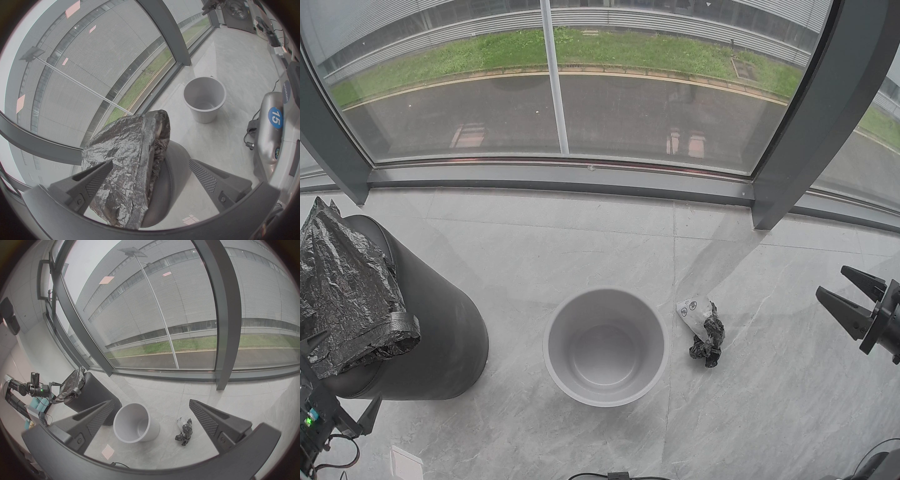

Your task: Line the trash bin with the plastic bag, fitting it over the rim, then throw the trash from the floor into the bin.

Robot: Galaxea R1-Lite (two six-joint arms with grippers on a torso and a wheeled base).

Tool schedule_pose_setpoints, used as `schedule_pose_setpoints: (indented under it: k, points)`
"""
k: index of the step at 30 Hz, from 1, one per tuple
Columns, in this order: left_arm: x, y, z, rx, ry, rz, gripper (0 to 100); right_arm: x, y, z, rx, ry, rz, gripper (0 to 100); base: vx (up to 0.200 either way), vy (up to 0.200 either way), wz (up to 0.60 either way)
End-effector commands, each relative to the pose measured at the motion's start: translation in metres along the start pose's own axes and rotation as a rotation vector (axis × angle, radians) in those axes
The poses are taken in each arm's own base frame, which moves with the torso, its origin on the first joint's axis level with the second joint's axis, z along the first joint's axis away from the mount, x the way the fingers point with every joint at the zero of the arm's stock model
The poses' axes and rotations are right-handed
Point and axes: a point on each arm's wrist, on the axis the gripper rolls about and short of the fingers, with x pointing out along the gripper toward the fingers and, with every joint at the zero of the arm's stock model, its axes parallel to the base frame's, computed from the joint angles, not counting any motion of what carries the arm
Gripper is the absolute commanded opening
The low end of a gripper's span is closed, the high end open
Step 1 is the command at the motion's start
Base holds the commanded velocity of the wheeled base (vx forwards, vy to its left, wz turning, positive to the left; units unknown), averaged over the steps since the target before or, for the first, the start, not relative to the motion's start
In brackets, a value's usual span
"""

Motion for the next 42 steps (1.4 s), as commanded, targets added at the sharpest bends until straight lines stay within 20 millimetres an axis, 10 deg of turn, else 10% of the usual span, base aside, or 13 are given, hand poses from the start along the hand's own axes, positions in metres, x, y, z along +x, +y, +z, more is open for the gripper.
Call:
schedule_pose_setpoints:
  k: [1, 37, 38, 42]
  points:
    - [0.026, 0.001, 0.002, 0.009, 0.052, -0.068, 100, 0.020, -0.007, -0.017, 0.027, 0.088, -0.005, 100, 0.000, 0.000, 0.00]
    - [0.094, 0.037, 0.026, -0.042, 0.053, 0.003, 100, 0.023, -0.008, -0.022, 0.032, 0.100, -0.006, 100, 0.000, 0.000, 0.00]
    - [0.095, 0.037, 0.026, -0.043, 0.053, 0.003, 0, 0.023, -0.008, -0.022, 0.032, 0.100, -0.006, 100, 0.000, 0.000, 0.00]
    - [0.095, 0.037, 0.027, -0.055, 0.052, 0.003, 0, 0.023, -0.008, -0.023, 0.033, 0.101, -0.005, 100, 0.000, 0.000, 0.00]
